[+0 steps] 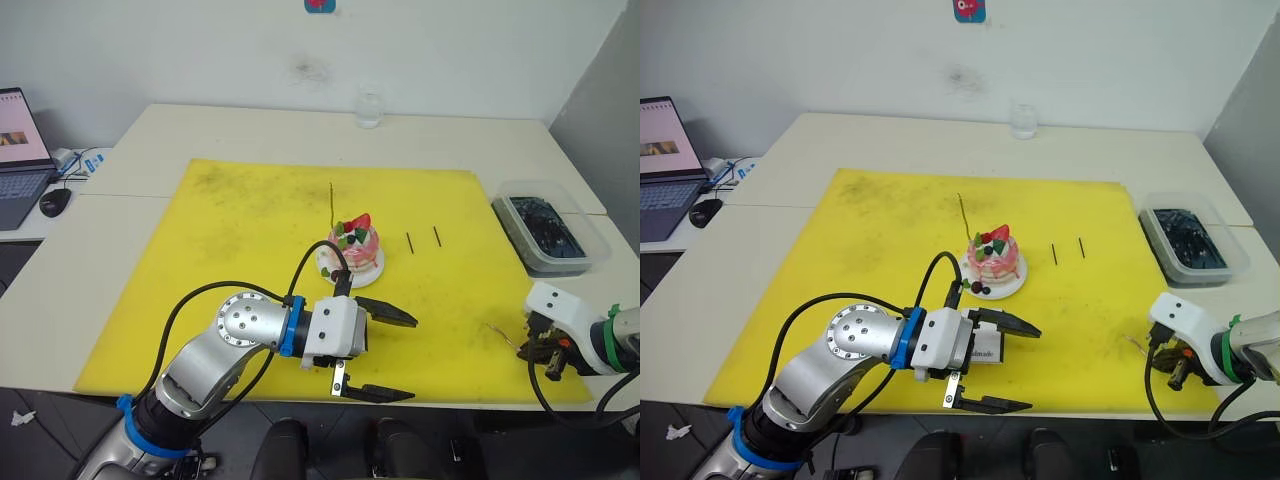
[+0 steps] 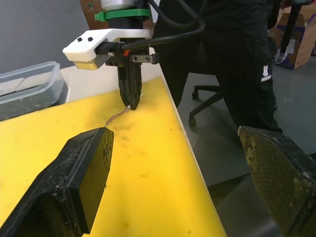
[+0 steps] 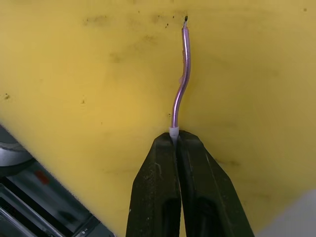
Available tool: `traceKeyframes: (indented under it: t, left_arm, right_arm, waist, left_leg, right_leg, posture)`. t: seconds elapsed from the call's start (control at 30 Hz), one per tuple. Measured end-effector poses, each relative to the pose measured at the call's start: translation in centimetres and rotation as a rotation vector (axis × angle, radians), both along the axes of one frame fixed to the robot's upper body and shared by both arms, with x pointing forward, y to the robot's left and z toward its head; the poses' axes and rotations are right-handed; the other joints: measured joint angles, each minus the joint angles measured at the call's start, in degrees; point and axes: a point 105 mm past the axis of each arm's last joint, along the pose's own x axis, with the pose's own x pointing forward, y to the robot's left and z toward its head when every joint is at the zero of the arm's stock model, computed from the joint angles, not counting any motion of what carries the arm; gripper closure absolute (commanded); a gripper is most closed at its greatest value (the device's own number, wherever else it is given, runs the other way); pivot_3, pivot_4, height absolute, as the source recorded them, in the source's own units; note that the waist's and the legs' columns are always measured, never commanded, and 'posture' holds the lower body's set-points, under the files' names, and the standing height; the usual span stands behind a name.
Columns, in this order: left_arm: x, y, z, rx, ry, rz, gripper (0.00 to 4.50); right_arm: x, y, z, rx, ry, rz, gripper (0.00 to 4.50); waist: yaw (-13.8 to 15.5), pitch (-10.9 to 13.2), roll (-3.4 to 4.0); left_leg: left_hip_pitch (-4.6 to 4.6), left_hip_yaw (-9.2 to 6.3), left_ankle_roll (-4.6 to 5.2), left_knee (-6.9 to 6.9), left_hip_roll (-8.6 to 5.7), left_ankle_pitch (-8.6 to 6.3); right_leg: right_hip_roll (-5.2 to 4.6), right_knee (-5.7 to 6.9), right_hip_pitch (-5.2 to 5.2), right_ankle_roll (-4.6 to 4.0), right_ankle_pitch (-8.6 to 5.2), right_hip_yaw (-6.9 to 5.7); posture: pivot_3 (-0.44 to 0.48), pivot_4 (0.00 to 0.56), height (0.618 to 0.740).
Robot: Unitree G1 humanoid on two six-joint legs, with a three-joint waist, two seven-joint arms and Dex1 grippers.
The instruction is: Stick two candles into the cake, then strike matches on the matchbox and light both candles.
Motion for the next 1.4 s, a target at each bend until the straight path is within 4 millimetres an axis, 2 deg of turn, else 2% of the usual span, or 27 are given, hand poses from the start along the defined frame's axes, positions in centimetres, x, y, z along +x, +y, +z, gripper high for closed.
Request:
traceKeyframes:
  t: [0.07,0.17,0.2,0.3,0.47,0.57,0.67,0.73,0.97,1.4]
  left_arm:
    - [0.3,0.2,-0.1,0.003,0.009,0.012,0.00]
    - [1.3,1.0,0.4,-0.018,0.035,0.084,0.00]
    - [1.8,1.6,0.8,-0.034,0.057,0.126,0.00]
    - [2.6,3.1,1.4,-0.070,0.123,0.234,0.00]
    - [3.3,5.7,2.0,-0.090,0.184,0.394,0.00]
    - [4.1,7.0,2.7,-0.119,0.199,0.474,0.00]
    - [4.7,8.2,3.5,-0.160,0.223,0.542,0.00]
    - [4.7,8.4,3.4,-0.158,0.240,0.548,0.00]
    - [4.7,9.1,3.1,-0.165,0.279,0.583,0.00]
    - [5.1,9.1,3.8,-0.161,0.249,0.587,0.00]
  right_arm:
    - [0.3,0.3,0.9,0.029,-0.013,0.000,4.45]
    - [1.8,1.5,4.0,0.108,-0.119,0.017,4.45]
    - [2.7,2.6,5.6,0.169,-0.196,0.042,4.45]
    - [4.8,6.2,8.0,0.348,-0.377,0.106,4.45]
    - [8.0,12.9,9.6,0.711,-0.645,0.100,4.45]
    - [9.1,15.4,10.5,0.849,-0.798,0.091,4.45]
    - [9.4,17.7,9.4,0.943,-0.861,0.112,4.45]
    - [9.8,18.2,8.5,0.963,-0.876,0.096,4.45]
    - [11.4,18.7,6.5,0.967,-1.004,0.063,4.45]
    - [12.0,19.6,4.9,0.979,-1.024,0.018,4.45]
  waist:
    - [0.0,0.0,0.00]
    - [-0.4,0.0,0.02]
    - [-0.7,0.0,0.01]
    - [-1.3,0.0,-0.05]
    - [-1.6,0.1,-0.04]
    - [-1.4,0.1,0.01]
    - [-1.3,0.1,0.01]
    - [-1.3,0.1,0.01]
    - [-1.4,0.1,0.01]
    - [-1.4,0.1,0.02]
  left_leg:
    - [0.00,0.00,0.00,0.00,0.01,0.00]
    - [0.05,0.02,0.00,0.01,0.02,0.00]
    - [0.06,0.00,0.00,0.01,0.01,0.00]
    - [0.06,-0.10,-0.01,0.00,0.05,0.00]
    - [0.02,-0.12,-0.02,-0.06,0.11,0.01]
    - [-0.03,-0.12,-0.02,-0.06,0.11,0.01]
    - [-0.03,-0.05,-0.01,-0.04,0.16,0.01]
    - [-0.03,0.06,-0.01,-0.01,0.08,0.01]
    - [0.05,0.00,0.00,0.00,0.11,0.02]
    - [0.05,0.00,0.00,-0.02,0.15,0.02]
  right_leg:
    - [0.00,0.01,-0.01,0.00,0.00,0.00]
    - [0.05,0.05,-0.01,0.00,0.01,0.02]
    - [0.14,0.05,-0.01,0.02,0.03,0.01]
    - [0.26,0.06,0.01,0.03,0.04,-0.04]
    - [0.34,0.10,-0.07,0.00,0.02,-0.02]
    - [0.33,0.08,-0.08,0.00,0.02,-0.05]
    - [0.13,0.06,-0.05,0.00,0.02,0.02]
    - [-0.02,0.07,-0.04,0.03,0.04,0.09]
    - [-0.04,0.15,-0.03,0.05,0.10,0.04]
    - [-0.07,0.15,-0.03,-0.01,0.08,0.05]
  posture:
    - [0.000,0.150,0.740]
    - [0.000,0.150,0.740]
    - [0.000,0.150,0.740]
    - [0.000,0.150,0.740]
    - [0.000,0.150,0.740]
    - [0.000,0.150,0.740]
    - [0.000,0.150,0.740]
    - [0.000,0.150,0.740]
    - [0.000,0.150,0.740]
    - [0.000,0.150,0.740]
